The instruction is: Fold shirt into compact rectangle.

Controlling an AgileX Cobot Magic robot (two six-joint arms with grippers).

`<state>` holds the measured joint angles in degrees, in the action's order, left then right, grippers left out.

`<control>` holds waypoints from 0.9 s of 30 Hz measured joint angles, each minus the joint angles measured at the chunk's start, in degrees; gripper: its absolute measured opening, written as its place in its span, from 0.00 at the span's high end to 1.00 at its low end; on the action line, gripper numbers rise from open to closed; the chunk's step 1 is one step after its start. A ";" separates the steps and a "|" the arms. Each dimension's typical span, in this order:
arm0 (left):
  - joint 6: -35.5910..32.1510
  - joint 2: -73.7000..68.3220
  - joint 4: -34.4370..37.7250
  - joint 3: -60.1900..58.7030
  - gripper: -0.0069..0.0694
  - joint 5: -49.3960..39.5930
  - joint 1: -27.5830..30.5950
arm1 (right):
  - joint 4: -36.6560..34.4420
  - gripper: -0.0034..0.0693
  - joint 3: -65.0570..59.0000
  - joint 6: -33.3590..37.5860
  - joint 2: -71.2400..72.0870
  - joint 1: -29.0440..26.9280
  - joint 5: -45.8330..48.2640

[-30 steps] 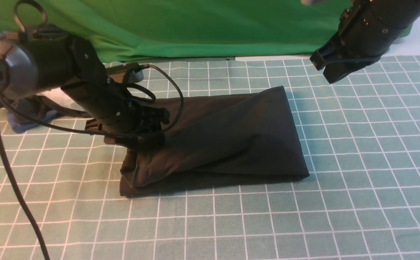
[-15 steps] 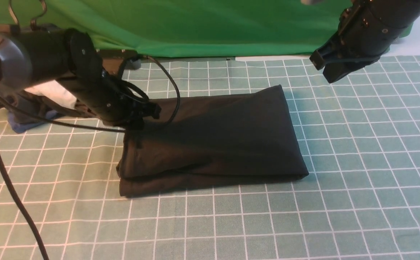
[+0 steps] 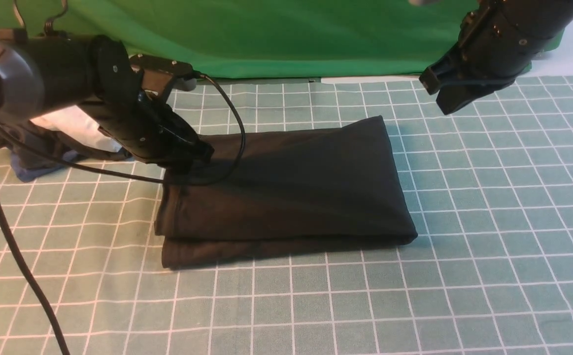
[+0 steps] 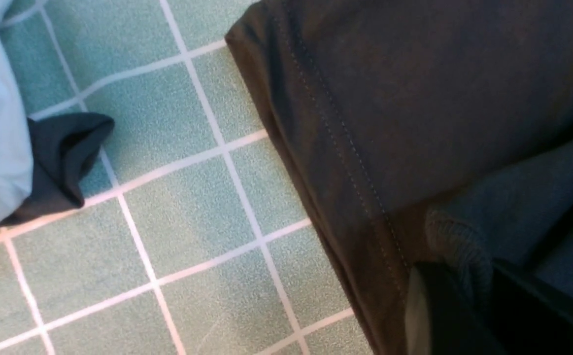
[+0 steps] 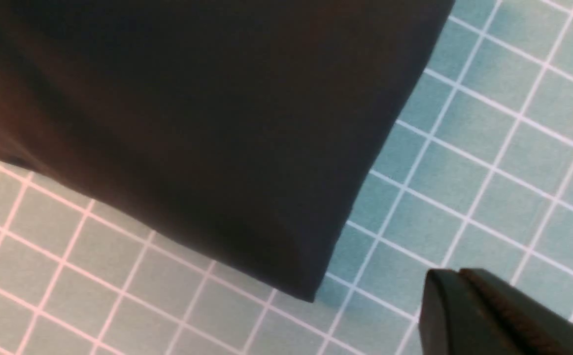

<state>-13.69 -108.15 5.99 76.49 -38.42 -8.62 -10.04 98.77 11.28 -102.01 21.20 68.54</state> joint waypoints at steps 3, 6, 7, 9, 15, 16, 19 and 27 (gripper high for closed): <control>0.56 -0.05 -1.35 0.38 0.63 -0.50 0.00 | -0.63 0.93 0.00 0.00 0.00 0.00 0.00; 2.69 -0.05 -2.33 2.13 0.51 -2.23 0.00 | -0.74 0.93 0.00 0.14 0.00 0.00 0.00; 4.02 -0.05 -2.72 3.75 0.46 -4.19 0.00 | -0.80 0.93 0.00 0.14 0.00 0.00 0.00; 5.16 0.11 -2.77 6.31 0.42 -7.22 0.00 | -0.84 0.93 0.00 0.18 0.00 0.00 0.00; 5.80 2.98 -2.12 10.99 0.54 -14.65 0.00 | -0.87 0.93 0.00 0.18 0.00 0.00 0.00; 5.80 3.54 -2.60 11.15 0.59 -14.96 0.00 | -0.87 0.93 0.00 0.22 0.00 0.00 0.00; 5.80 5.68 -3.59 11.33 0.79 -16.03 0.00 | -0.91 0.93 0.00 0.22 0.00 0.00 0.00; 4.72 5.90 4.51 11.33 0.90 -18.41 -0.07 | -0.91 0.93 0.00 0.22 0.00 0.00 0.00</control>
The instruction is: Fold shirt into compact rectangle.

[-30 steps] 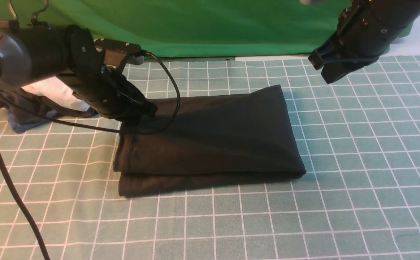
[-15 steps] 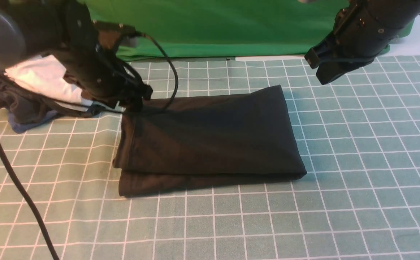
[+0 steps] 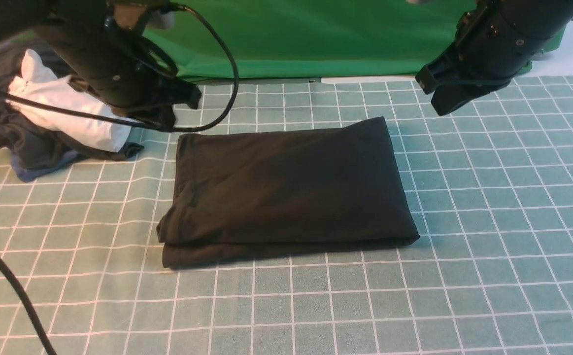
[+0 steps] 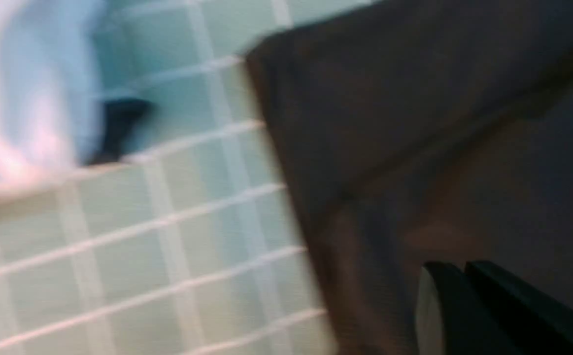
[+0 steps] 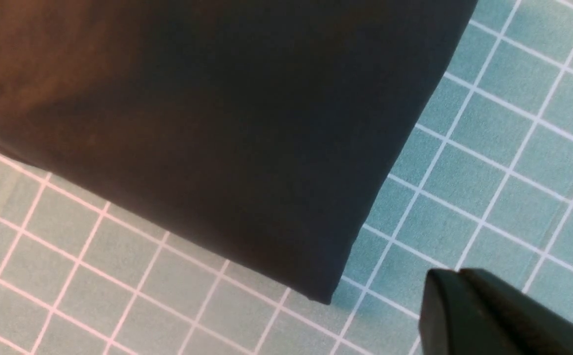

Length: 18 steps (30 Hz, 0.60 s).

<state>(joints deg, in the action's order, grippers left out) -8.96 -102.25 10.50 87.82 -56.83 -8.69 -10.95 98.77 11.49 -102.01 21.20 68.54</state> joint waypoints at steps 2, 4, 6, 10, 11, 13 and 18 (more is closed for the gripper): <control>-3.68 0.00 6.73 -0.98 0.91 0.09 -1.68 | 0.00 0.93 0.00 0.00 0.00 0.00 0.00; -4.32 0.00 8.47 -2.25 0.91 0.45 -3.04 | 0.00 0.93 0.00 0.00 0.00 0.00 0.00; -4.49 -0.59 8.94 -5.10 0.91 1.59 -5.78 | 0.00 0.93 0.00 0.00 0.00 0.00 0.00; -0.72 -2.98 6.38 -12.39 0.91 5.34 -7.33 | 0.00 0.93 0.00 0.00 0.00 0.00 0.00; 0.68 -3.56 5.44 -14.29 0.91 6.15 -7.18 | 0.00 0.93 0.00 0.00 0.00 0.00 0.06; 2.91 -4.23 4.09 -18.28 0.91 7.74 -6.75 | 0.00 0.93 0.00 0.00 0.00 0.00 0.41; 3.33 -4.18 5.08 -22.41 0.91 11.12 -6.74 | 0.00 0.93 0.00 0.62 0.00 0.00 0.41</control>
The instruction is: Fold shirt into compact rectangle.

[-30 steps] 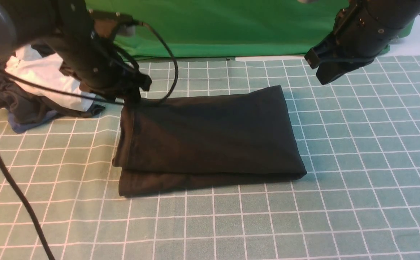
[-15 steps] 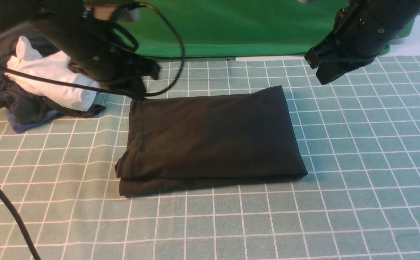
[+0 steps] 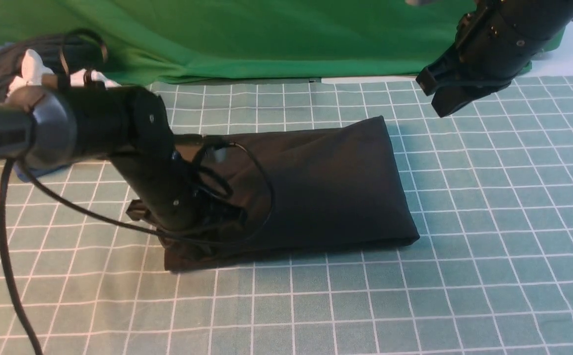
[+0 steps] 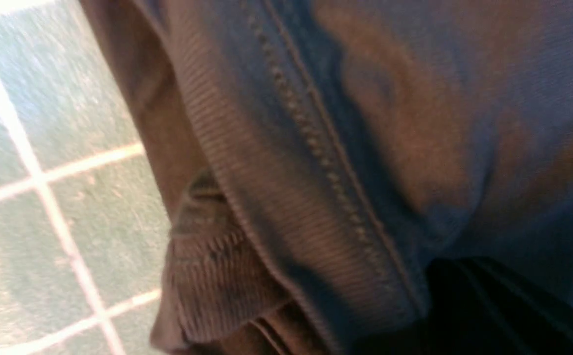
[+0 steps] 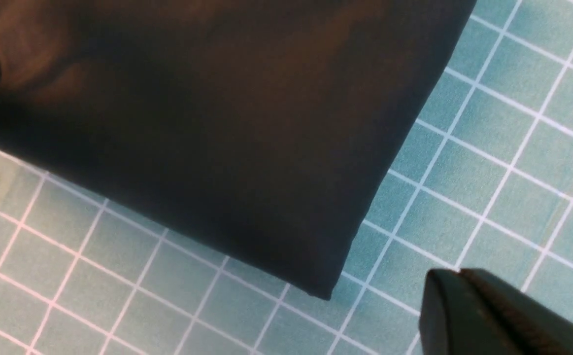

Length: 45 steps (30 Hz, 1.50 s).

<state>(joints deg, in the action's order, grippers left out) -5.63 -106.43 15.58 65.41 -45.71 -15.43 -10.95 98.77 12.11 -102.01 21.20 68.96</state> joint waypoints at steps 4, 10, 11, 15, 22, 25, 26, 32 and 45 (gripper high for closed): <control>-0.43 1.09 0.18 0.67 0.91 -0.88 0.24 | 0.00 0.93 0.00 0.29 0.00 0.00 0.00; 1.39 7.05 -0.78 3.28 0.91 0.43 1.96 | 0.00 0.93 0.00 0.43 0.00 0.00 0.00; 1.68 7.40 -0.74 3.35 0.91 0.56 2.44 | 0.00 0.93 0.00 0.43 0.00 0.00 0.00; 2.30 6.53 -1.06 2.92 0.91 0.55 3.90 | 0.00 0.93 0.00 0.43 0.00 0.00 0.00; 2.75 1.15 -1.73 -0.97 0.90 -2.02 6.30 | 0.00 0.93 0.00 0.43 0.00 0.00 0.00; 2.65 1.12 -1.79 -0.88 0.90 -2.41 6.30 | 0.00 0.93 0.00 1.12 0.00 0.00 0.00; 2.45 1.41 -1.91 -0.41 0.90 -3.10 6.30 | 0.05 0.93 0.00 1.72 0.00 0.00 0.00; 2.07 8.06 -3.04 3.00 0.90 -6.45 6.30 | 0.80 0.91 0.00 1.47 0.00 -1.51 0.33; 1.89 35.09 -3.60 -5.83 0.90 -7.75 6.30 | -1.50 0.39 -2.04 0.00 -7.12 -2.90 0.60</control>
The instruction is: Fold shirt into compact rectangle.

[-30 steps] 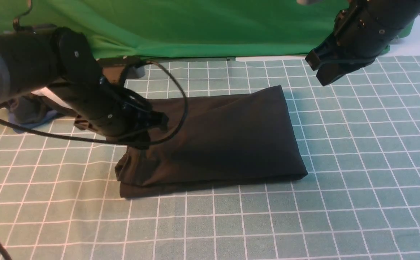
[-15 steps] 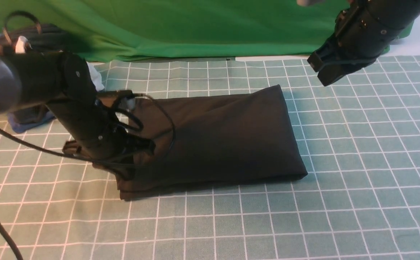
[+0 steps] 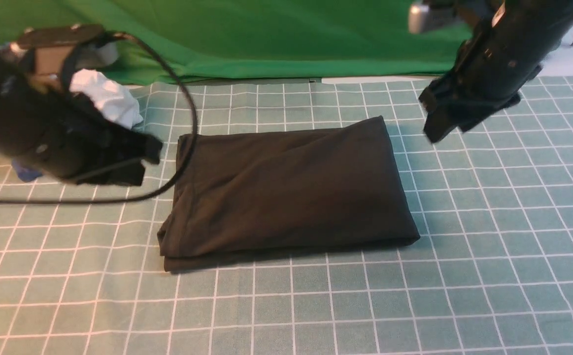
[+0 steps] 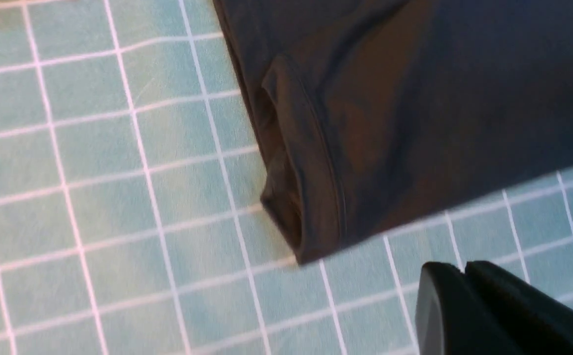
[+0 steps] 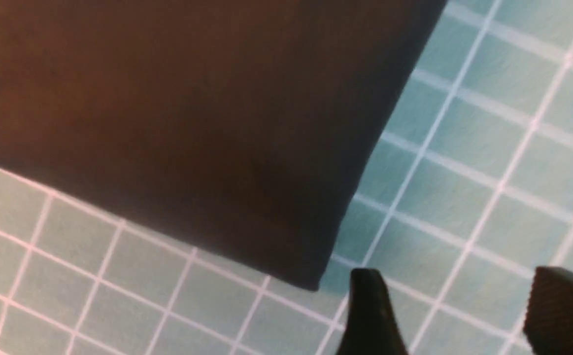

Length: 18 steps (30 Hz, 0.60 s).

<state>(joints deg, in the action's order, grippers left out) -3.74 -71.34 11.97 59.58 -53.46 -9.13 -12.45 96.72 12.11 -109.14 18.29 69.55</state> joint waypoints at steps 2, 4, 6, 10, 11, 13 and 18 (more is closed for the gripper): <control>0.00 3.41 0.00 -3.08 0.90 0.00 0.00 | 0.05 0.38 -1.90 -0.04 -0.81 0.00 0.00; 0.13 7.47 0.00 -6.89 0.90 0.00 0.00 | 0.05 0.37 -4.70 -0.04 -1.04 0.00 0.17; 0.33 11.39 0.00 -10.18 0.90 0.23 0.00 | -0.11 0.37 -6.65 -0.18 -1.08 0.00 0.31; 0.97 17.95 0.25 -16.58 0.90 2.67 0.00 | -4.12 0.35 -9.02 0.31 -1.08 0.06 -1.50; 1.17 19.34 0.47 -17.74 0.90 3.14 0.00 | -5.01 0.34 -9.13 0.45 -1.15 0.12 -1.98; 1.50 21.64 0.87 -19.35 0.90 3.27 0.00 | -5.90 0.29 -9.34 0.58 -1.50 0.23 -2.88; 1.93 25.16 1.55 -19.85 0.90 1.46 0.00 | -7.04 0.20 -9.34 0.75 -4.61 0.42 -3.37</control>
<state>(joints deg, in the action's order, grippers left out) -1.81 -46.17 13.52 39.74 -52.00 -9.13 -19.49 87.38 12.86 -113.74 18.71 66.18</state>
